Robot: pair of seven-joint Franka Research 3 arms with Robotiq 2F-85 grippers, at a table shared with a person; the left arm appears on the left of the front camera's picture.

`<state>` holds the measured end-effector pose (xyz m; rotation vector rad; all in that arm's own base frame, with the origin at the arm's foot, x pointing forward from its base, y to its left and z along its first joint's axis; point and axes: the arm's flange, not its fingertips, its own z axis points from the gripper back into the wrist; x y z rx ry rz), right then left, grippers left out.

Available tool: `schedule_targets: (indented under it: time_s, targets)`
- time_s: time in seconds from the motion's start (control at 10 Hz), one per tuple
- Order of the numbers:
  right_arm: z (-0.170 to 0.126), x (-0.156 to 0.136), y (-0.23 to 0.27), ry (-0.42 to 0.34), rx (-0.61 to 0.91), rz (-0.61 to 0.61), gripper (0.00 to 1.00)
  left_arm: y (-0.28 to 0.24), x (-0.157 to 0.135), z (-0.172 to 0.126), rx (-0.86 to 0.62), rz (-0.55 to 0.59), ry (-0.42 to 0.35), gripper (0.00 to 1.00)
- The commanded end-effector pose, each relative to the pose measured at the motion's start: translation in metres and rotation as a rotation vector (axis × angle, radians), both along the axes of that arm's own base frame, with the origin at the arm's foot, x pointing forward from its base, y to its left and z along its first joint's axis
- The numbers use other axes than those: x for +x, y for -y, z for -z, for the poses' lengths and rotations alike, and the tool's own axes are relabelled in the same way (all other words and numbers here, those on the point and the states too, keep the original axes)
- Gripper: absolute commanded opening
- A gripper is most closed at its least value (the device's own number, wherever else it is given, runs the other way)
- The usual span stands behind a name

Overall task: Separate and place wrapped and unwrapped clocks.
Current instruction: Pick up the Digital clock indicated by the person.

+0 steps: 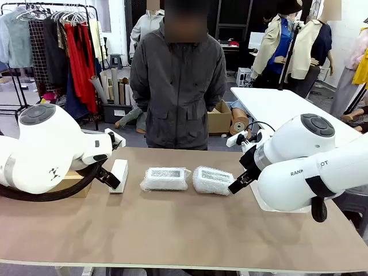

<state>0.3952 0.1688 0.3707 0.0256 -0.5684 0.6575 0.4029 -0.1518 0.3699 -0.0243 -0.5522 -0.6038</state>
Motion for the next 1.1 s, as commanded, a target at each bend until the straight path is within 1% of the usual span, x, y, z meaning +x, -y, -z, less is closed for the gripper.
schedule_targets:
  time_s: [0.0, 1.0]
  targets:
    - [-0.0001, 0.0000, 0.0000, 0.000, 0.000, 0.000, 1.00, 0.0000, 0.0000, -0.0001, 0.000, 0.000, 0.000, 1.00]
    - [-0.0001, 0.0000, 0.0000, 0.000, 0.000, 0.000, 1.00, 0.0000, 0.0000, -0.0001, 0.000, 0.000, 0.000, 1.00]
